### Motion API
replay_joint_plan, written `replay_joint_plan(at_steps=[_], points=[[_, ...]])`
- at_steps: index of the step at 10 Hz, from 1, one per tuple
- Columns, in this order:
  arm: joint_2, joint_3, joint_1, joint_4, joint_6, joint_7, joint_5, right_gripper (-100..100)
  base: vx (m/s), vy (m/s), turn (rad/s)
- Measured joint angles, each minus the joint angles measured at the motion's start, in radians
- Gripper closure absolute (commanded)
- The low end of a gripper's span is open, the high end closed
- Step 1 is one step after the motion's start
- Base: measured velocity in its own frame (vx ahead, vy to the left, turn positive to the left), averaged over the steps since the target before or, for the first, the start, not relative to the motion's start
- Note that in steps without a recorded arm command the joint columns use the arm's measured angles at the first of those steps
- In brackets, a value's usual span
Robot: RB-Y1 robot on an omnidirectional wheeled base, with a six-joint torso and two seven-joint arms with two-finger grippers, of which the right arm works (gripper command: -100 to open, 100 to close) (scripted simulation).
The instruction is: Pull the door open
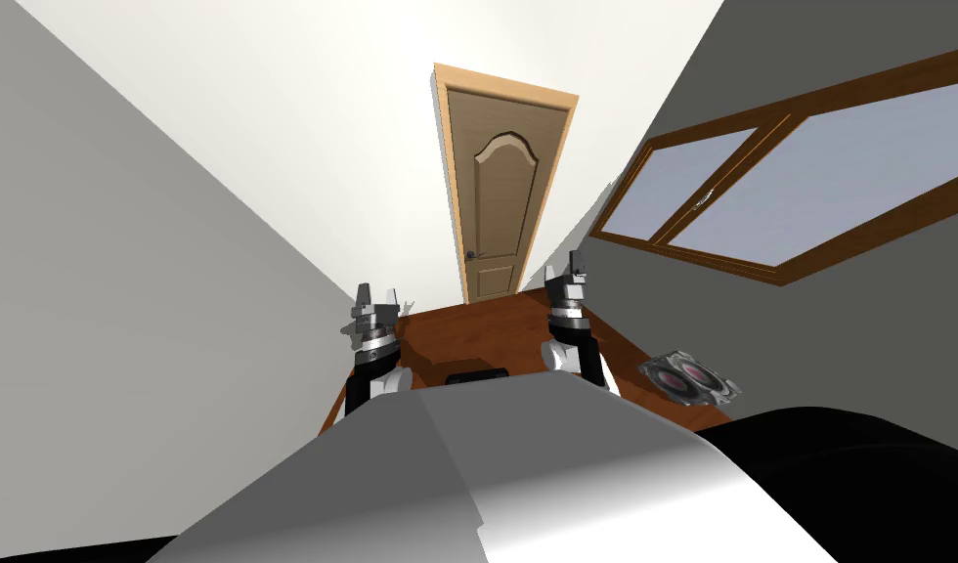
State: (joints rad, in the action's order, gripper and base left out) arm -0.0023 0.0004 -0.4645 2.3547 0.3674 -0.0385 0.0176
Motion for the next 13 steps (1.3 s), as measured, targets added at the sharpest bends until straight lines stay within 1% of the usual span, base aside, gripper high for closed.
replay_joint_plan(at_steps=[1, 2, 4, 8, 9, 10, 11, 12, 13], points=[[-0.004, -0.002, 0.008, -0.017, 0.003, 0.001, 0.001, -100, 0.073, 0.027, 0.053], [-0.012, -0.007, 0.023, -0.039, 0.001, 0.003, 0.005, -100, 0.085, 0.007, 0.030], [-0.018, -0.005, 0.032, -0.082, 0.018, 0.004, 0.006, -100, 0.072, -0.002, 0.023], [-0.032, -0.008, 0.077, -0.167, 0.028, 0.005, 0.009, -100, 0.062, 0.011, 0.033], [-0.037, -0.010, 0.087, -0.193, 0.034, 0.006, 0.012, -100, 0.083, 0.016, 0.046], [-0.043, -0.012, 0.094, -0.225, 0.048, 0.008, 0.014, -100, 0.103, 0.010, 0.035], [-0.050, -0.015, 0.105, -0.247, 0.051, 0.011, 0.017, -100, 0.088, 0.020, 0.038], [-0.049, -0.013, 0.124, -0.270, 0.046, 0.008, 0.016, -100, 0.074, 0.013, 0.046], [-0.053, -0.013, 0.135, -0.294, 0.047, 0.008, 0.017, -100, 0.054, 0.002, 0.014]])
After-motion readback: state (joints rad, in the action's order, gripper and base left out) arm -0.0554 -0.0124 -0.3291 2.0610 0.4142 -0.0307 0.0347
